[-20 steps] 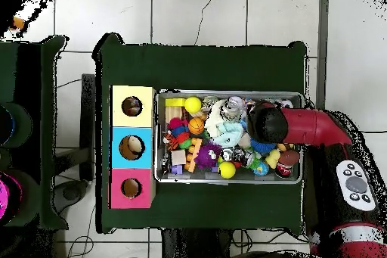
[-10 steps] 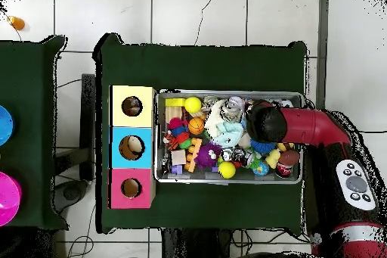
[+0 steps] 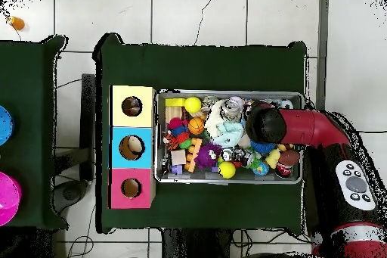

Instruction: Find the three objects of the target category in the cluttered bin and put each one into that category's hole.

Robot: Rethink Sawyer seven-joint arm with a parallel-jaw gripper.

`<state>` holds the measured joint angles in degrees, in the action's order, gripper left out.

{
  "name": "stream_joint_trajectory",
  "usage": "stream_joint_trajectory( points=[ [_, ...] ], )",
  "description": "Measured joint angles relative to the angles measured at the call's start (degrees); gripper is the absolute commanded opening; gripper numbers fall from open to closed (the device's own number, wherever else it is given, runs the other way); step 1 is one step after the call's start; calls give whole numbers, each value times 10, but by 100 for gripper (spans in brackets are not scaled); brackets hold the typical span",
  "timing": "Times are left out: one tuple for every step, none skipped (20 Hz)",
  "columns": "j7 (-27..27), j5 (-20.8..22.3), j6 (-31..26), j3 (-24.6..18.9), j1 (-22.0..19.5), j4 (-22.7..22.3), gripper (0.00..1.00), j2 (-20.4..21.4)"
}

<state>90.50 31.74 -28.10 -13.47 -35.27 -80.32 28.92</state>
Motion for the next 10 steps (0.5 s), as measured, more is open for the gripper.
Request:
stream_joint_trajectory(
  points=[
    [0,0,0,0,0,0,100,0],
    [0,0,1,0,0,0,100,0],
    [0,1,4,0,0,0,100,-1],
    [0,2,6,0,0,0,100,-1],
    [0,3,8,0,0,0,100,-1],
    [0,3,10,0,0,0,100,-2],
    [0,4,13,0,0,0,100,-2],
    [0,5,15,0,0,0,100,-3],
    [0,5,19,0,0,0,100,-4],
    [0,5,22,0,0,0,100,-5]
  ],
)
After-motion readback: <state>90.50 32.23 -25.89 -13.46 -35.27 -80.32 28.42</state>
